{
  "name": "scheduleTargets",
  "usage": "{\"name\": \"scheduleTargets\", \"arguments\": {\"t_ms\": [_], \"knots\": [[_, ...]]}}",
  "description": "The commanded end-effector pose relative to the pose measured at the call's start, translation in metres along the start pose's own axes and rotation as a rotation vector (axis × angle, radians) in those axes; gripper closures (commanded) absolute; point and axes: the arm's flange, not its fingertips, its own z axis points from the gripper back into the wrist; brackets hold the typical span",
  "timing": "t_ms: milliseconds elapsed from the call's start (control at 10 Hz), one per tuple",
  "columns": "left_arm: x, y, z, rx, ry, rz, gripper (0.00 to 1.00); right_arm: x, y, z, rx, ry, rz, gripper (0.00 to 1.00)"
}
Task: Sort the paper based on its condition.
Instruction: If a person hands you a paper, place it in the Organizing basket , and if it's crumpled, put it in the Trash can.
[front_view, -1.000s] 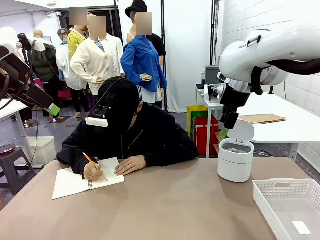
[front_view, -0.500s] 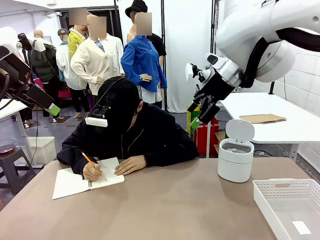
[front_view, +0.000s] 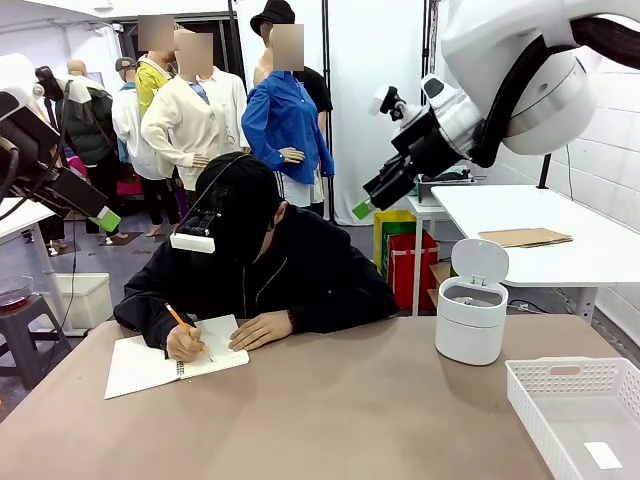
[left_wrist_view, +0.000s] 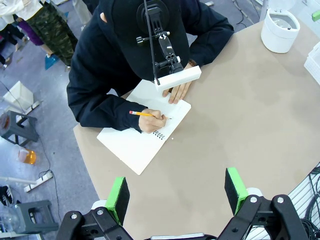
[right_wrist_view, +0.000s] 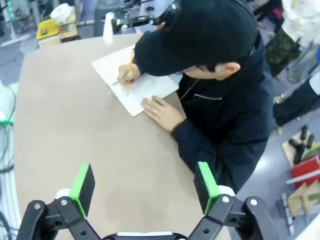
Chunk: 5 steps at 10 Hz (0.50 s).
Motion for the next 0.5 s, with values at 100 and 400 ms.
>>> {"name": "scheduleTargets", "arguments": {"t_ms": [100, 400], "knots": [[0.000, 0.000, 0.000, 0.001, 0.000, 0.000, 0.00, 0.020, 0.010, 0.006, 0.070, 0.121, -0.211, 0.00], [0.000, 0.000, 0.000, 0.001, 0.000, 0.000, 0.00, 0.050, 0.016, 0.021, 0.206, 0.289, -0.232, 0.00]]}}
